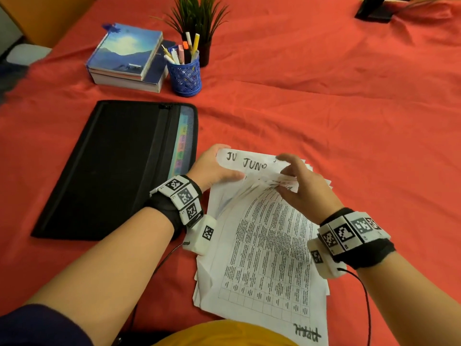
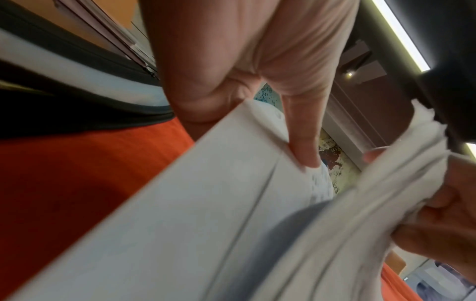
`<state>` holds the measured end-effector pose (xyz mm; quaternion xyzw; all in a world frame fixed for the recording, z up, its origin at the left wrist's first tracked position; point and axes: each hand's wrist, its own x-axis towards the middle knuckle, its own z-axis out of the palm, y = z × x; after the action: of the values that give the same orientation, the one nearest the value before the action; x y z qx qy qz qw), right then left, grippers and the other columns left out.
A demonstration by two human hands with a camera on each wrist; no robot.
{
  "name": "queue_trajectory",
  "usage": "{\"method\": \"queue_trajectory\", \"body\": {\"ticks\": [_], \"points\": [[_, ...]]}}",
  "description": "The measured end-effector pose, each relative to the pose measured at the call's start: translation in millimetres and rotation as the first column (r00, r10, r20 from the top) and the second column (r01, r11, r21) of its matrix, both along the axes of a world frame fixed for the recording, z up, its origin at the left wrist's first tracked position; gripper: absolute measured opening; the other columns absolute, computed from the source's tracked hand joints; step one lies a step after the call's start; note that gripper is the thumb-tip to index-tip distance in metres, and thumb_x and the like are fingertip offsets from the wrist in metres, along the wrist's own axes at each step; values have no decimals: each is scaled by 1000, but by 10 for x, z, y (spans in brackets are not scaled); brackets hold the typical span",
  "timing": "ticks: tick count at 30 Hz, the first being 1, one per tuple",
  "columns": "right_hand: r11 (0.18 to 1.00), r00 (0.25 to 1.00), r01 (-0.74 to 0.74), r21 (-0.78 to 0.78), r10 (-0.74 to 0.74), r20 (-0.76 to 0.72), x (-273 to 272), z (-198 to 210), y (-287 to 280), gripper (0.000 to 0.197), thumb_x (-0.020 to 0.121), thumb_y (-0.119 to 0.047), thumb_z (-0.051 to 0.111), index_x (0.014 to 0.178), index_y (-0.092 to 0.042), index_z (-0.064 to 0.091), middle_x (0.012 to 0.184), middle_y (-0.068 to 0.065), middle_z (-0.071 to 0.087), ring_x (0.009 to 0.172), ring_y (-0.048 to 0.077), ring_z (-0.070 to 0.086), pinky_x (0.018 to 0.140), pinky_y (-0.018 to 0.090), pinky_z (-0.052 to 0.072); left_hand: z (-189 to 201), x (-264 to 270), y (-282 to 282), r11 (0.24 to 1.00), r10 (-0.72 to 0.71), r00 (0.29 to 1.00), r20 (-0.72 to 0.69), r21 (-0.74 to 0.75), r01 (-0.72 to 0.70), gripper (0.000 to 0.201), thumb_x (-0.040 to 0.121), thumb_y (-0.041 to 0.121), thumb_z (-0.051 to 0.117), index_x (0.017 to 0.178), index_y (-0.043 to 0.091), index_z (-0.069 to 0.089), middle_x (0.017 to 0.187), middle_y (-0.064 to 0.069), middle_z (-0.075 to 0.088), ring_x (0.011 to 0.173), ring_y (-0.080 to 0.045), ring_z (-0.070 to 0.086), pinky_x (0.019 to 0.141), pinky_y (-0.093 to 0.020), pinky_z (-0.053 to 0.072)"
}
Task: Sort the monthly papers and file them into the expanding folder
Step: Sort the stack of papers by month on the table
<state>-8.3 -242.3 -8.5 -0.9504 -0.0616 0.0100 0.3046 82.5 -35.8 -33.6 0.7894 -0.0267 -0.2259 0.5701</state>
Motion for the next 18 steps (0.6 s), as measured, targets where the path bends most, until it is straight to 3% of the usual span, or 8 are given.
{"method": "queue_trajectory", "body": {"ticks": [2,3,5,7,12,15,17,18], "points": [[999,996,35,-20,-36,-82,52,-31,-19,64,82,-10,66,136,-17,35,101,-2,54,89,12,51,80,23,39,14,-17,-27,1000,-10,1000,-14,-30,10,67,64,5,82,122,15,51,98,9,57,89,-3,55,73,-13,46],[998,997,20,-53,-24,-74,80,-54,-28,58,81,-9,66,133,-14,41,102,0,55,91,14,52,81,24,40,22,-25,-39,999,-12,1000,-22,-40,12,67,64,4,82,123,15,51,98,8,57,89,-4,55,75,-15,47],[994,999,-35,-101,37,21,113,-103,-36,30,77,-5,69,106,-5,62,98,8,58,85,21,55,77,33,46,26,-32,-41,999,-16,999,-43,-53,14,68,64,4,82,123,17,49,99,7,58,91,-6,56,83,-21,50],[992,995,-62,-111,70,70,117,-152,-63,15,71,-1,73,84,0,65,90,12,57,77,20,50,70,35,47,11,-32,-13,997,-9,997,-79,-81,2,71,64,4,82,124,20,48,106,3,59,100,-12,57,89,-30,51],[985,986,-119,-121,132,98,153,-231,-86,16,67,0,75,79,-2,64,119,16,55,100,29,54,86,28,35,12,-64,40,982,-58,981,-185,-187,22,65,72,-4,73,128,18,48,113,-6,61,104,-18,58,90,-34,52],[980,980,-163,-117,174,94,171,-192,-51,20,67,-2,75,85,-1,66,96,11,65,89,30,57,79,26,38,44,-92,49,967,-102,968,-228,-251,43,41,85,0,62,124,8,55,114,-13,65,102,-23,64,88,-37,52],[978,974,-165,-126,181,133,140,-122,-46,18,69,-7,71,85,-4,63,80,8,63,79,29,56,70,31,42,54,-89,77,976,-8,970,-242,-212,-45,30,91,3,53,121,4,58,114,-14,66,95,-21,66,84,-35,53],[984,980,-149,-100,160,122,113,-95,-51,21,72,-7,70,90,-5,61,80,7,61,79,29,55,69,32,42,49,-80,99,979,48,966,-253,-178,-95,27,94,6,50,120,5,58,114,-14,66,93,-20,65,82,-34,54]]}}
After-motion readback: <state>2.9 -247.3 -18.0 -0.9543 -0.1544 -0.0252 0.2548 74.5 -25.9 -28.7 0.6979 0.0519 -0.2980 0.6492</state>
